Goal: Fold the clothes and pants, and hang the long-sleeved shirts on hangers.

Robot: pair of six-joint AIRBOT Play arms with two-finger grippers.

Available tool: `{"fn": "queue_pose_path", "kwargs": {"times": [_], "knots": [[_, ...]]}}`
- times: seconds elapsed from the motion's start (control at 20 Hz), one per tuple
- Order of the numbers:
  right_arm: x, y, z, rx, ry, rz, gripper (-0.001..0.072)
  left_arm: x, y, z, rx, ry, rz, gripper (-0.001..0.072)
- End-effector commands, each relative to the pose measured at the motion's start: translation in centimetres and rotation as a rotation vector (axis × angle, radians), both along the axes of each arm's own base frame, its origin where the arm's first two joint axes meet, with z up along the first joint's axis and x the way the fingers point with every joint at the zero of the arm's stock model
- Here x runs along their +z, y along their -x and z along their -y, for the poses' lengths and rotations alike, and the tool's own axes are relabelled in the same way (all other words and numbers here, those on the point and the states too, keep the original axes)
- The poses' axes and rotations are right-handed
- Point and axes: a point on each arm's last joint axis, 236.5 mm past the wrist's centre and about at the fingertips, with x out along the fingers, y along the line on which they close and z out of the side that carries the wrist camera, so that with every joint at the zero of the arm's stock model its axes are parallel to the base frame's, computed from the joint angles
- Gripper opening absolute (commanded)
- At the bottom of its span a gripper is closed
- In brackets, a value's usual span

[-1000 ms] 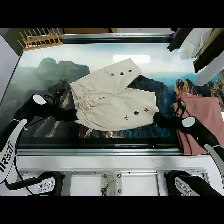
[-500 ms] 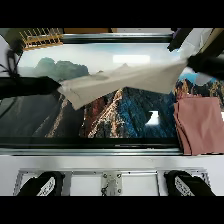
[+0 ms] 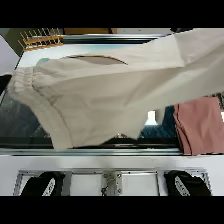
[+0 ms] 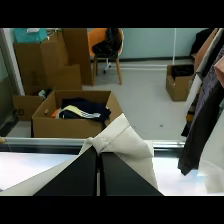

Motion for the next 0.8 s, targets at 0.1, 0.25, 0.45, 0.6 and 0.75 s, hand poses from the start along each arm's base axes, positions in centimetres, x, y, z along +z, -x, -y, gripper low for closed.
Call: {"fn": "queue_pose_path", "kwargs": {"times": [0.1,0.25,0.45,0.6,0.75], "knots": [[-0.9,-3.7,-1.9,0.109,-0.105,-0.043,-0.0002,-5.8,-2.6,0.3,0.021,0.083,-0.221,0.0008],[-8.7,-13.3,-4.2,0.189,-0.156,-0.265,-0.0002,-14.5,-8.9,-0.9,0.078,0.01,-0.462,0.0008],[-23.4,-24.0,-8.0,0.193,-0.047,-0.549,-0.0002,-25.6,-16.7,-3.3,0.145,-0.145,-0.674,0.0009],[-28.2,-27.1,-10.5,0.212,-0.036,-0.597,-0.0002,-29.6,-22.4,-5.8,0.175,-0.171,-0.745,0.0008],[-29.4,-27.3,-10.4,0.203,-0.023,-0.624,-0.0002,-31.6,-26.5,-9.4,0.219,-0.171,-0.772,0.0008]]}}
